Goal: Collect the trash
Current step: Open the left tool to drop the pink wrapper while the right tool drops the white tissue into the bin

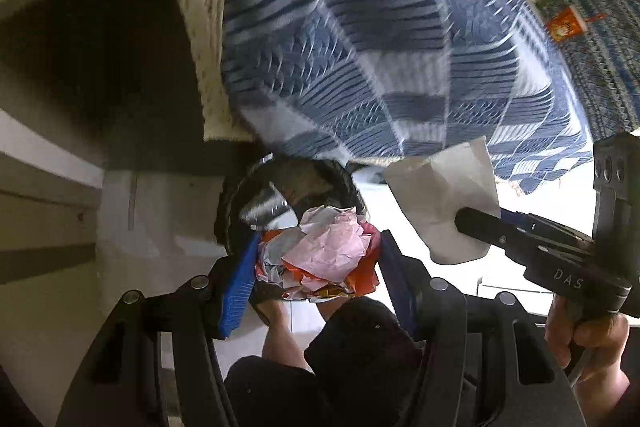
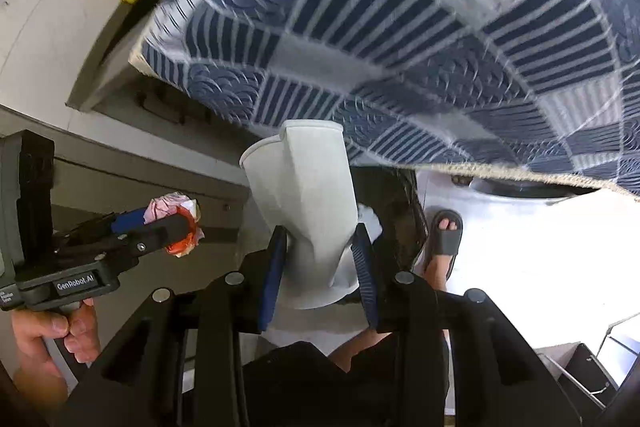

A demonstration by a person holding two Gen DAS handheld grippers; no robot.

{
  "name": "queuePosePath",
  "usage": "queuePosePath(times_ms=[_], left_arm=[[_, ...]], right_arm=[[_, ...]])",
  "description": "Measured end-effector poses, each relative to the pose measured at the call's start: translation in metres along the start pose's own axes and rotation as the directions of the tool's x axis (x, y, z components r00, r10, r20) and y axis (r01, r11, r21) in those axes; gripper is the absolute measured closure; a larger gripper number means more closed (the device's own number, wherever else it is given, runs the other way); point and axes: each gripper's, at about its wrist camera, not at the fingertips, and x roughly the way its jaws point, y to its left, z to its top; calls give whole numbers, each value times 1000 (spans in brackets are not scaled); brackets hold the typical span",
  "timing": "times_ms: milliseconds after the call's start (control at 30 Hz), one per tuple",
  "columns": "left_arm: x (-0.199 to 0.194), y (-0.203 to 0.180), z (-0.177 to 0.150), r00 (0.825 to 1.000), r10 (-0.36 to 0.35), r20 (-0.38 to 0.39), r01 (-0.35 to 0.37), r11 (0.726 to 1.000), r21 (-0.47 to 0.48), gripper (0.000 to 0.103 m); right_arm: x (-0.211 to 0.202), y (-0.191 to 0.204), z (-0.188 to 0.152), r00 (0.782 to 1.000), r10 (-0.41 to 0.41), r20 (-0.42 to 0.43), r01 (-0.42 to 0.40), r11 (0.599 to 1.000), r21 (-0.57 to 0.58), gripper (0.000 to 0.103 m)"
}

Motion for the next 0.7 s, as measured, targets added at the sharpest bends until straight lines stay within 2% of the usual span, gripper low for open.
queuePosePath(times_ms=[300,700], left_arm=[[61,17,-17,993,2,-117,-7,999,-40,46],[106,28,-25,985,-8,-174,-7,996,-89,46]], right_arm=[[51,-28,-1,997,5,-77,0,998,62,68],[82,-40,6,995,45,-92,-39,997,64,67]])
